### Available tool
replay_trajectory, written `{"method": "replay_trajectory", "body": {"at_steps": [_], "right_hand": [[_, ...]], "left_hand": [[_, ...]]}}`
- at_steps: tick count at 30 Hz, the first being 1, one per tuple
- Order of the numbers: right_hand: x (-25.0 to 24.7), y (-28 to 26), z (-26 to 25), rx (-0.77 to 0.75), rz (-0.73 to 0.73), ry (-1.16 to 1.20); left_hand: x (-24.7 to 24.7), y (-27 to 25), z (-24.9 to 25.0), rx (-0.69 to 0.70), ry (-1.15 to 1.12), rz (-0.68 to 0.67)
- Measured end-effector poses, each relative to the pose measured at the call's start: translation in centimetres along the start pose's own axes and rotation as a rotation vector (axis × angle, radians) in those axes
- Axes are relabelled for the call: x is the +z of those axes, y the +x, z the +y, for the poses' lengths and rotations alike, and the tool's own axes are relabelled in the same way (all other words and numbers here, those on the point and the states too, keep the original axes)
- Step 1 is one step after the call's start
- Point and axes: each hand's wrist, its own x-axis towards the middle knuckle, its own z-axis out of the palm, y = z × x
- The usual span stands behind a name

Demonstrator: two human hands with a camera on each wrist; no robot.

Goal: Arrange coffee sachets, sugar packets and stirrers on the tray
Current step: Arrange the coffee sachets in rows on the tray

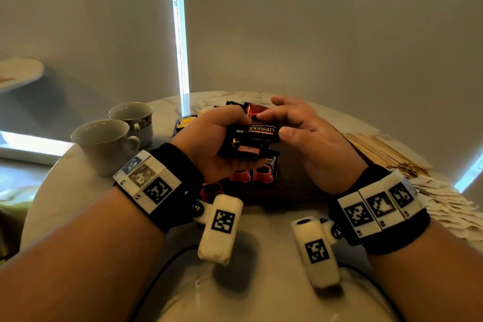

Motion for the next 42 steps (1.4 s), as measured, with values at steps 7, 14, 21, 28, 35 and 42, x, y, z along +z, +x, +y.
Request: {"method": "replay_trajectory", "body": {"at_steps": [7, 14, 21, 28, 35, 42], "right_hand": [[0.5, 0.8, 0.9, 0.123, 0.154, 0.179], [0.3, 1.1, 0.3, 0.25, 0.295, 0.369], [0.8, 1.2, 0.7, 0.391, 0.267, 0.597], [1.3, 0.9, 0.9, 0.352, 0.166, 0.287], [1.8, 0.9, 1.4, 0.437, 0.181, 0.267], [2.7, 0.9, 2.4, 0.6, 0.19, 0.238]], "left_hand": [[-0.7, -0.3, 0.5, -0.109, 0.149, 0.006], [-1.0, 0.3, 0.2, 0.02, 0.125, 0.084], [-1.1, 0.5, 0.0, 0.057, 0.171, 0.057], [-2.0, 0.0, 1.1, -0.016, 0.263, 0.126], [-2.5, -0.4, 1.9, -0.02, 0.231, 0.201], [-4.6, -0.4, 3.3, 0.157, 0.024, 0.335]]}}
